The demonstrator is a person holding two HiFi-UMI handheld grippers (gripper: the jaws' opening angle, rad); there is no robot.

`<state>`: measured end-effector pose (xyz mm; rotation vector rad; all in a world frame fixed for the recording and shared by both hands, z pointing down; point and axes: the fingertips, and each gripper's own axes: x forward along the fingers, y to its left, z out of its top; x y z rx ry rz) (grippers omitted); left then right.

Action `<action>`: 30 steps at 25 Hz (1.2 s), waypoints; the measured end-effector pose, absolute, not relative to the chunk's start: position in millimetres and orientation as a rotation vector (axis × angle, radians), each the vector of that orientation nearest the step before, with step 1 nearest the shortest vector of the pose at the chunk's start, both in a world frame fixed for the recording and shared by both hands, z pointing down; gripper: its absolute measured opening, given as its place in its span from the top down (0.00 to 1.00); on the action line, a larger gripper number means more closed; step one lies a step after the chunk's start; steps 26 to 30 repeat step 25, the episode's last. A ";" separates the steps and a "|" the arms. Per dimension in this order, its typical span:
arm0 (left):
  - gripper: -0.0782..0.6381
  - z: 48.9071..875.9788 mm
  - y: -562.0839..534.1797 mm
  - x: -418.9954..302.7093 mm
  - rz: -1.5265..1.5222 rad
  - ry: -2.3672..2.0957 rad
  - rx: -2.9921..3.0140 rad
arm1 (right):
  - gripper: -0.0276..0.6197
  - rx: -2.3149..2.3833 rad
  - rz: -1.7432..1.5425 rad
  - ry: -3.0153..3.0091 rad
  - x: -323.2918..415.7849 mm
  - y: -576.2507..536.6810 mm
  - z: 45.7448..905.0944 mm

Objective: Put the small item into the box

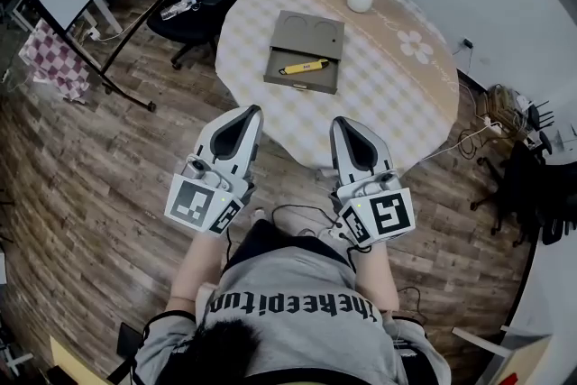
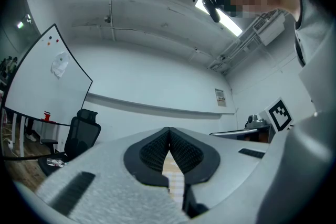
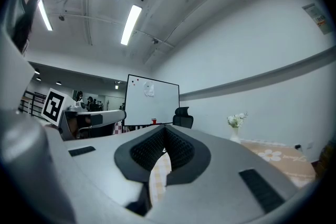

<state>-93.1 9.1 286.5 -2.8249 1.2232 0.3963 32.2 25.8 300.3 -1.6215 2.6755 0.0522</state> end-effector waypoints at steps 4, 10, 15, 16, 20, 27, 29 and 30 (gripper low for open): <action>0.87 285.7 17.8 -90.8 0.405 1.251 -2.809 | 0.95 -1.606 0.054 2.684 37.0 33.7 300.7; 0.87 283.9 25.9 -81.7 0.405 1.263 -2.804 | 0.95 -1.598 0.050 2.691 45.5 40.9 300.6; 0.87 282.1 28.2 -77.1 0.407 1.265 -2.802 | 0.95 -1.587 0.055 2.691 49.1 42.1 298.7; 0.87 281.6 28.6 -76.4 0.407 1.265 -2.801 | 0.95 -1.585 0.055 2.690 50.0 42.2 298.5; 0.87 280.6 28.4 -75.0 0.405 1.269 -2.797 | 0.95 -1.580 0.054 2.688 51.8 41.6 298.1; 0.87 280.2 26.1 -73.7 0.404 1.269 -2.796 | 0.95 -1.580 0.055 2.685 53.6 38.6 296.9; 0.87 280.2 26.1 -73.7 0.404 1.269 -2.796 | 0.95 -1.580 0.055 2.685 53.6 38.6 296.9; 0.87 280.2 26.1 -73.7 0.404 1.269 -2.796 | 0.95 -1.580 0.055 2.685 53.6 38.6 296.9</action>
